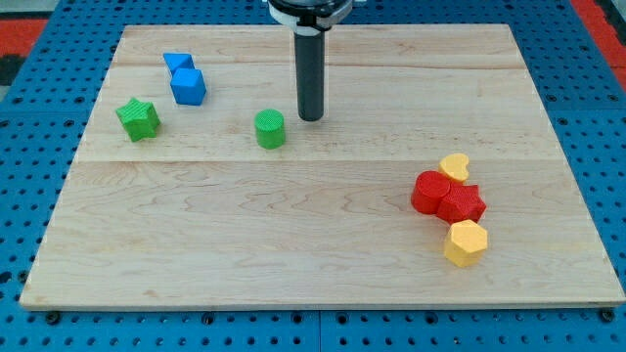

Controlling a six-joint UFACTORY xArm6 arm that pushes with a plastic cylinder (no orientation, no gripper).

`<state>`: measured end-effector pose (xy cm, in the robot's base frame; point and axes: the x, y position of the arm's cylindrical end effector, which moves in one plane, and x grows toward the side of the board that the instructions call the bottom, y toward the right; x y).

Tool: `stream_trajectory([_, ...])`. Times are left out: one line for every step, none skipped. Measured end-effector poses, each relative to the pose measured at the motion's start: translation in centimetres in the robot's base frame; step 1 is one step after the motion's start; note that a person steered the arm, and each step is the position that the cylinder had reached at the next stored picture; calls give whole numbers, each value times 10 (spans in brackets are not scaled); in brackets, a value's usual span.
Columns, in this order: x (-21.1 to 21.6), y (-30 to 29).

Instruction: Push the green circle into the green star

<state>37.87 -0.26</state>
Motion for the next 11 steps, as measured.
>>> stream_trajectory([7,-22])
stream_trajectory([18,-102])
stream_trajectory([18,-113])
stream_trajectory([18,-83])
stream_trajectory([18,-56])
stream_trajectory([29,-49])
stream_trajectory([51,-66])
stream_trajectory([69,-110])
stream_trajectory([44,-159])
stream_trajectory([56,-166])
stream_trajectory([101,-204])
